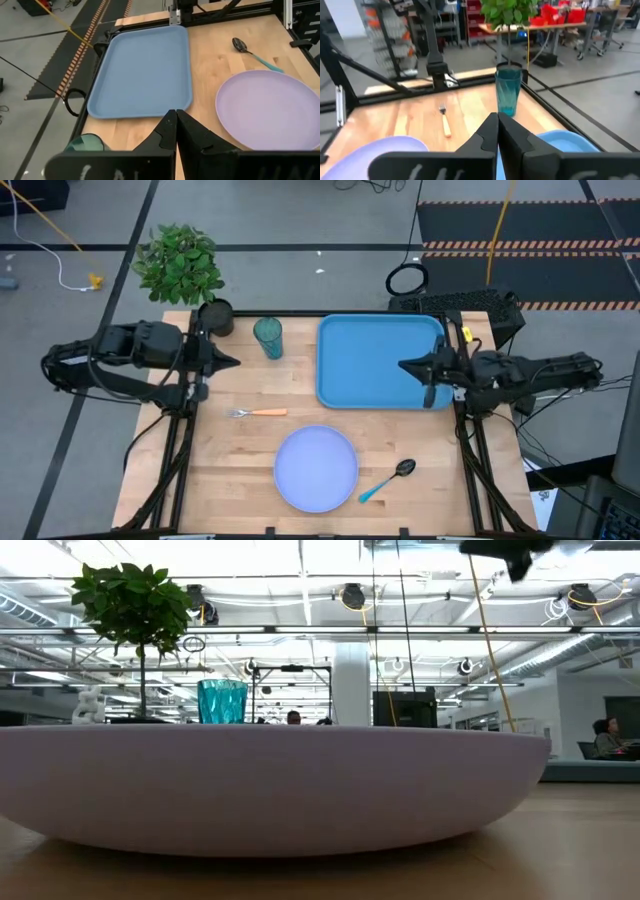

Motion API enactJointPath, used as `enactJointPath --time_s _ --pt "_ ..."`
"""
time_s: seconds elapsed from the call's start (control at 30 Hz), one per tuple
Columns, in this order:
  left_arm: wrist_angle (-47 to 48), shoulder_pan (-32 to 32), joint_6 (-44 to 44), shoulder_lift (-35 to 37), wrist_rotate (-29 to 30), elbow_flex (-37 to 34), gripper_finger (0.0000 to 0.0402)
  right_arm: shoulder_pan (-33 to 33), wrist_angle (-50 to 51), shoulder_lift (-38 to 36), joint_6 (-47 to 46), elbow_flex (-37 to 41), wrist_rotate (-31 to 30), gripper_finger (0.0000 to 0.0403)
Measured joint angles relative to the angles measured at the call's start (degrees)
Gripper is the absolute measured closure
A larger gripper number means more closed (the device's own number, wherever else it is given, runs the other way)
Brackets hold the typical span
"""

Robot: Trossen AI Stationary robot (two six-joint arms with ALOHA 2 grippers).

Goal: Pick and place plate/cup/fork/spoon on tray
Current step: Put the blue cup on the top right of the blue tray

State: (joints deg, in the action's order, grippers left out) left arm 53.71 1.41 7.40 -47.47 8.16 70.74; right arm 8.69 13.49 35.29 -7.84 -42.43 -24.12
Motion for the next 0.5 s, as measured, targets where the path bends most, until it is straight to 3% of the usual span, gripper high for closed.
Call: enactJointPath --time_s 0.17,0.5 --pt "-0.02 0.02 -0.42 -2.02 0.00 0.00 0.0396 0.16 5.91 8.80 -2.08 -8.09 -1.45 0.0403" --pt "0.90 -0.66 2.86 -8.34 8.49 -0.02 0.0380 6.31 6.16 20.00 -10.06 -8.73 -1.93 0.0403"
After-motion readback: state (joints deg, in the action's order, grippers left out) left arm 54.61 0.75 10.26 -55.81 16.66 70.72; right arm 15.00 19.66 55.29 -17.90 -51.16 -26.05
